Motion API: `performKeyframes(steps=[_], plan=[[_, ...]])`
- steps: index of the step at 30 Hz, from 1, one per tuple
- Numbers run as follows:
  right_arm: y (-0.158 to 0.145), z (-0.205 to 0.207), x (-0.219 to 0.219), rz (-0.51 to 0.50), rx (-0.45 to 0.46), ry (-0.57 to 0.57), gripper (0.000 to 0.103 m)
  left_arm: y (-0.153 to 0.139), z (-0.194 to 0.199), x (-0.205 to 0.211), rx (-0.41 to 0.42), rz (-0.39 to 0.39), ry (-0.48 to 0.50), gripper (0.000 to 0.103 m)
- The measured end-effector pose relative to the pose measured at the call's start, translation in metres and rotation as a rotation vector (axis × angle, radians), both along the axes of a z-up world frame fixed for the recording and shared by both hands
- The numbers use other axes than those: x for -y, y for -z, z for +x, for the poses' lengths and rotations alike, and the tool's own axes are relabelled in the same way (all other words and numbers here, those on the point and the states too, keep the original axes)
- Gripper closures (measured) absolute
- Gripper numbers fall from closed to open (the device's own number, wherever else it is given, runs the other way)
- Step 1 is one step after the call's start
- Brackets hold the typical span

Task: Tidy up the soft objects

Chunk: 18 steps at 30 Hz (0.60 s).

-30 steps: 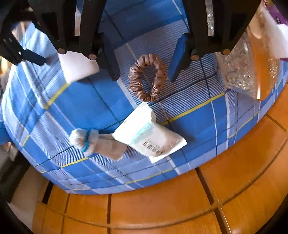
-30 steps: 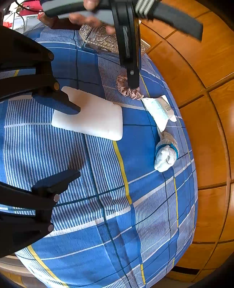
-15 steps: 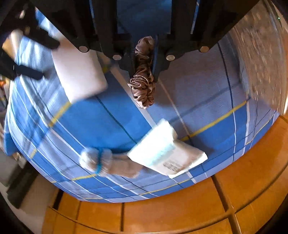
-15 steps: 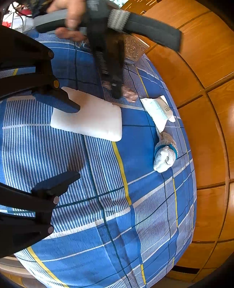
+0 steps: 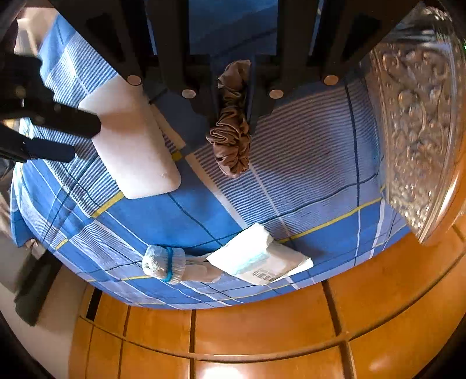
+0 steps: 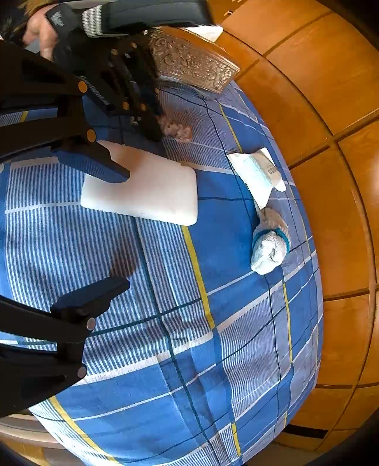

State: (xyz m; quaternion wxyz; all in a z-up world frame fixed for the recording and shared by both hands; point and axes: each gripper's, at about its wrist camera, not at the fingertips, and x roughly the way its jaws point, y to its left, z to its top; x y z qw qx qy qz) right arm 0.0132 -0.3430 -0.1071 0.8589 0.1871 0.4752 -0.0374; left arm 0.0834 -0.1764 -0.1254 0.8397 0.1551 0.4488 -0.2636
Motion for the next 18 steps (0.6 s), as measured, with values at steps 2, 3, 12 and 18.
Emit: performKeyframes(steps=[2,3,12,18], plan=[[-0.003,0.005,-0.002,-0.017,0.001,0.010,0.034,0.000,-0.003,-0.005,0.001,-0.013,-0.009,0.087],[-0.005,0.008,-0.006,-0.032,0.001,0.005,0.034,0.000,-0.005,-0.008,-0.001,-0.019,-0.013,0.087],[-0.005,0.034,-0.045,-0.140,-0.043,-0.122,0.029,0.002,-0.009,-0.021,-0.009,-0.060,-0.030,0.086],[0.003,0.032,-0.042,-0.097,-0.045,-0.120,0.043,0.003,-0.010,-0.021,0.001,-0.056,-0.032,0.084]])
